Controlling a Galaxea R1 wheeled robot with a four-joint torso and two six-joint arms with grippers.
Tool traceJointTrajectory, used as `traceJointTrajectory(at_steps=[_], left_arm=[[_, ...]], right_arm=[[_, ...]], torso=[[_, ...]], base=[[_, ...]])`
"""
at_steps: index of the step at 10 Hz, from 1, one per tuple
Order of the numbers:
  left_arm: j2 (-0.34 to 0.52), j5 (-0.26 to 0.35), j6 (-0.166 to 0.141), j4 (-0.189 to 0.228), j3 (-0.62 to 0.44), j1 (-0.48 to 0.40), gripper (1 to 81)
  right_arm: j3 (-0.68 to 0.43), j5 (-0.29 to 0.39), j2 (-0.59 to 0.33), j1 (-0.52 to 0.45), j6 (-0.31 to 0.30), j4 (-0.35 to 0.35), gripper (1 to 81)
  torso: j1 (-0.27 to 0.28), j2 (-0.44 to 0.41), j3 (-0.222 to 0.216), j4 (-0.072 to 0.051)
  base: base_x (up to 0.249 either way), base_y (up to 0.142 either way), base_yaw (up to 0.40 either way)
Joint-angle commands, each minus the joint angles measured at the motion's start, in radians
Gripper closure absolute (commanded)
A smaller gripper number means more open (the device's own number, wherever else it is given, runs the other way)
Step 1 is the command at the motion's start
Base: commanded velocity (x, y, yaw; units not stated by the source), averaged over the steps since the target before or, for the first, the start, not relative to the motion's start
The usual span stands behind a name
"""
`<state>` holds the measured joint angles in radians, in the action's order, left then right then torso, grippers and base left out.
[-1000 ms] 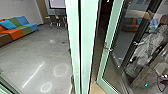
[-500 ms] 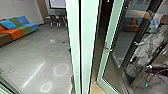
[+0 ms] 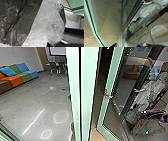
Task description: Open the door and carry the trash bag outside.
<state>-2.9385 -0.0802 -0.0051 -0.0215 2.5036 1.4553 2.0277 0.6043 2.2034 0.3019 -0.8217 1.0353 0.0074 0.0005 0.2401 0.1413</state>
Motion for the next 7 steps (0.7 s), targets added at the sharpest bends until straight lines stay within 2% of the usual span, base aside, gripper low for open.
traceJointTrajectory(at_steps=[1,7], left_arm=[[0.004,0.063,-0.003,-0.008,-0.017,-0.017,81.1],[0.01,0.062,-0.003,-0.009,-0.017,-0.019,81.1]], right_arm=[[0.337,-0.034,-0.018,-0.283,0.159,0.181,1.0],[0.342,-0.054,-0.067,-0.261,0.161,0.175,1.0]], torso=[[0.0,-0.001,0.0,0.0],[0.0,-0.001,0.0,0.0]], base=[[0.0,0.0,0.0],[0.0,0.0,0.0]])
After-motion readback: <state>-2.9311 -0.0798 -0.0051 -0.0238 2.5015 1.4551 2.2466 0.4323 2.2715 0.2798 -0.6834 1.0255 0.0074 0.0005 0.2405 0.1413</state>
